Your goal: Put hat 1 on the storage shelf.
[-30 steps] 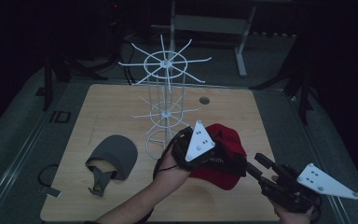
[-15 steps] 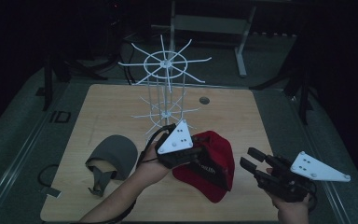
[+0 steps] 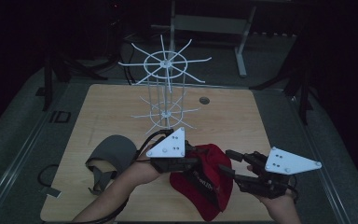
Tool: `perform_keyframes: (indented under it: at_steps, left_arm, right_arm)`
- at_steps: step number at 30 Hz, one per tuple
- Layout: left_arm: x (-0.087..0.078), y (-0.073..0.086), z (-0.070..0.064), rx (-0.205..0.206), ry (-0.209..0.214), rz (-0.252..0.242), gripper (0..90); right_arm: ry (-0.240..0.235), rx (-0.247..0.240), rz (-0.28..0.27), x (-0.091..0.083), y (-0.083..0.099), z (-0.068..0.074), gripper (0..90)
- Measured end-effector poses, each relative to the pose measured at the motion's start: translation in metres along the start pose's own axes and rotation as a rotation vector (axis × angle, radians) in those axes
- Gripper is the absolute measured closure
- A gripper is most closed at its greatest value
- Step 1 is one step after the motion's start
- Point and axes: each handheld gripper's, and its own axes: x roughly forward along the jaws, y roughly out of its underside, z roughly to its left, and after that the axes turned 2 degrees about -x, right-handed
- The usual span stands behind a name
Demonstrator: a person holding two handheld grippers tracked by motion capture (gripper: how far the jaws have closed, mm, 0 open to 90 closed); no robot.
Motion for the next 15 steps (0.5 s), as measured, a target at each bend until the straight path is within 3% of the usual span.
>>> perform_keyframes:
  at_steps: [2,6,7,8,9,15]
  left_arm:
    - [0.0006,-0.0007,-0.0011,0.009,0.012,-0.001,84.4]
    - [0.0020,-0.0004,0.0003,0.002,0.018,0.009,84.3]
    - [0.0020,-0.0004,0.0003,0.002,0.018,0.009,84.2]
    - [0.0024,0.0011,0.0017,-0.009,0.030,0.002,84.2]
    - [0.0025,0.0018,0.0022,-0.013,0.034,-0.002,84.1]
    - [0.0030,0.0024,0.0012,-0.004,0.029,-0.017,83.8]
  right_arm:
    - [-0.015,-0.015,0.013,0.0030,-0.0004,0.0016,56.3]
    - [-0.039,-0.033,0.035,0.0062,-0.0005,0.0022,73.8]
    - [-0.039,-0.033,0.035,0.0062,-0.0005,0.0022,73.8]
    - [-0.043,-0.038,0.035,0.0060,-0.0006,0.0021,78.0]
    - [-0.055,-0.045,0.028,0.0047,-0.0007,0.0022,87.6]
    - [-0.036,-0.044,0.019,0.0026,-0.0004,0.0040,89.9]
